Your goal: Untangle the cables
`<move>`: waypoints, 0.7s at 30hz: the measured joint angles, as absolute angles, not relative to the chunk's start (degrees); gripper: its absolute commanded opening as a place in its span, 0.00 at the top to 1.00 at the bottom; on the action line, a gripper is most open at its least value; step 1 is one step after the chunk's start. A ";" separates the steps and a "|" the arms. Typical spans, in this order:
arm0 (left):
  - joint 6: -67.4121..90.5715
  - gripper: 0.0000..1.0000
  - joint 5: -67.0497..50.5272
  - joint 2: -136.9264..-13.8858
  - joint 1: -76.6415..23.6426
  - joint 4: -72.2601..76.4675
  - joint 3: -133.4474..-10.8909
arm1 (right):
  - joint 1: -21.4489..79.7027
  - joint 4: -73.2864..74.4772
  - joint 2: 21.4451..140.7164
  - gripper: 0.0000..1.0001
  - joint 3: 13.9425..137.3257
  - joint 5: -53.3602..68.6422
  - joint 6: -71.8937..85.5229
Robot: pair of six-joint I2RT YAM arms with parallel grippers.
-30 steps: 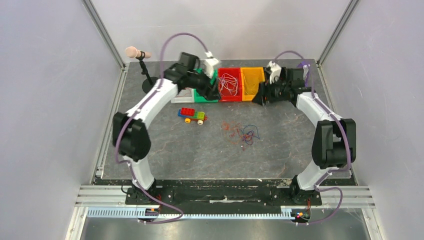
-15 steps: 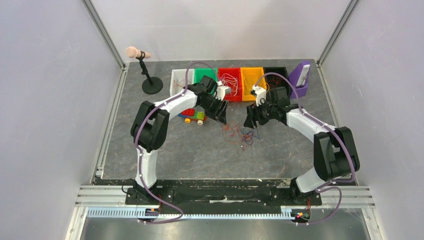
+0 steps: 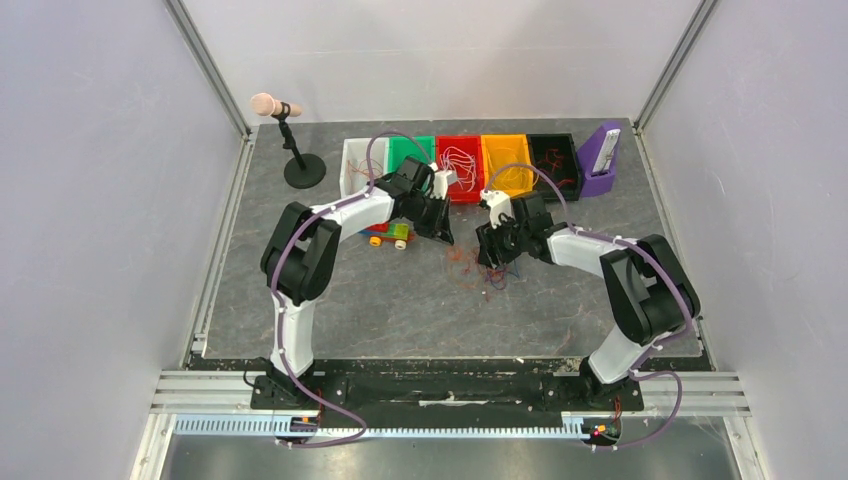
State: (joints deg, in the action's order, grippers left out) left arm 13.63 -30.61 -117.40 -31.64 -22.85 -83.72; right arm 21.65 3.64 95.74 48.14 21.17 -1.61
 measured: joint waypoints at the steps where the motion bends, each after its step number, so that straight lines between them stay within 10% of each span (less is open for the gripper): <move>1: 13.93 0.98 -30.72 -117.21 -31.64 -22.35 -83.13 | 21.82 2.63 95.72 0.54 47.86 20.69 -1.56; 10: 14.57 0.98 -34.48 -106.72 -30.89 -22.72 -78.06 | 22.46 -4.71 96.07 1.00 44.86 16.19 -3.33; 21: 12.45 0.98 -38.04 -82.91 -19.55 -23.77 -87.61 | 22.94 -5.10 92.99 1.00 41.82 13.41 -10.44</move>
